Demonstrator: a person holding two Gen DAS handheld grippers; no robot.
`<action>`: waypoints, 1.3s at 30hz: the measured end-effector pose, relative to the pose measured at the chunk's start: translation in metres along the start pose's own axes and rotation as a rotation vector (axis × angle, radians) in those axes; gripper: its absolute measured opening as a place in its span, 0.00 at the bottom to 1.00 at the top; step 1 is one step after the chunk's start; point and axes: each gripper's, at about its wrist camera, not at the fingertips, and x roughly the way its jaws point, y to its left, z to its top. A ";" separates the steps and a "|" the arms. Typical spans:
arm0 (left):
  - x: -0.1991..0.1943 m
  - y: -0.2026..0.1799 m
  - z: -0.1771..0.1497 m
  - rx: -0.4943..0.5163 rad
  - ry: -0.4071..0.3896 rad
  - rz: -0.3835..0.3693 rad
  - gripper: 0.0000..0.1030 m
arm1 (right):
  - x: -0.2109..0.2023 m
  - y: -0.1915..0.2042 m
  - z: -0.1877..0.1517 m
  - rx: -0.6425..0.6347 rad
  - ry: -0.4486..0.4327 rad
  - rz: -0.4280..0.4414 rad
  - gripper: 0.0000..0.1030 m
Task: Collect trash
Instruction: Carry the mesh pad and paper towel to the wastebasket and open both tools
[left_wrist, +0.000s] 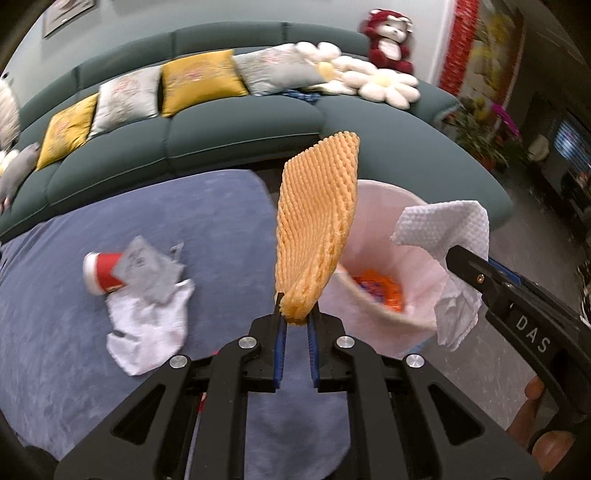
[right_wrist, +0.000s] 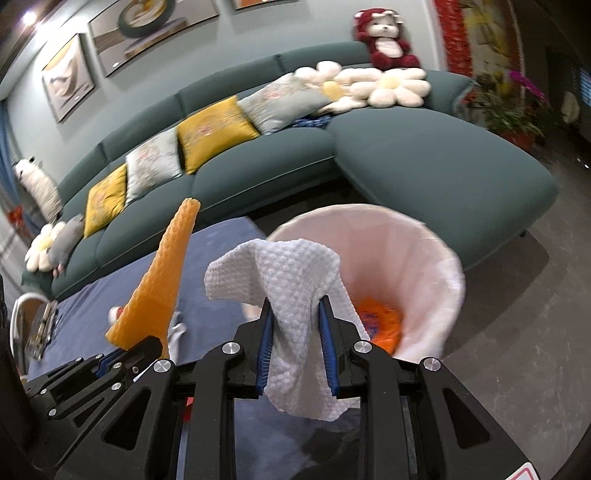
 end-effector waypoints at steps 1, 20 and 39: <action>0.002 -0.008 0.001 0.011 0.000 -0.007 0.10 | -0.002 -0.010 0.001 0.012 -0.006 -0.013 0.22; 0.048 -0.098 0.020 0.110 0.058 -0.091 0.11 | -0.006 -0.094 0.011 0.119 -0.029 -0.095 0.22; 0.053 -0.070 0.016 0.050 0.060 -0.002 0.41 | 0.009 -0.085 0.018 0.089 -0.019 -0.060 0.22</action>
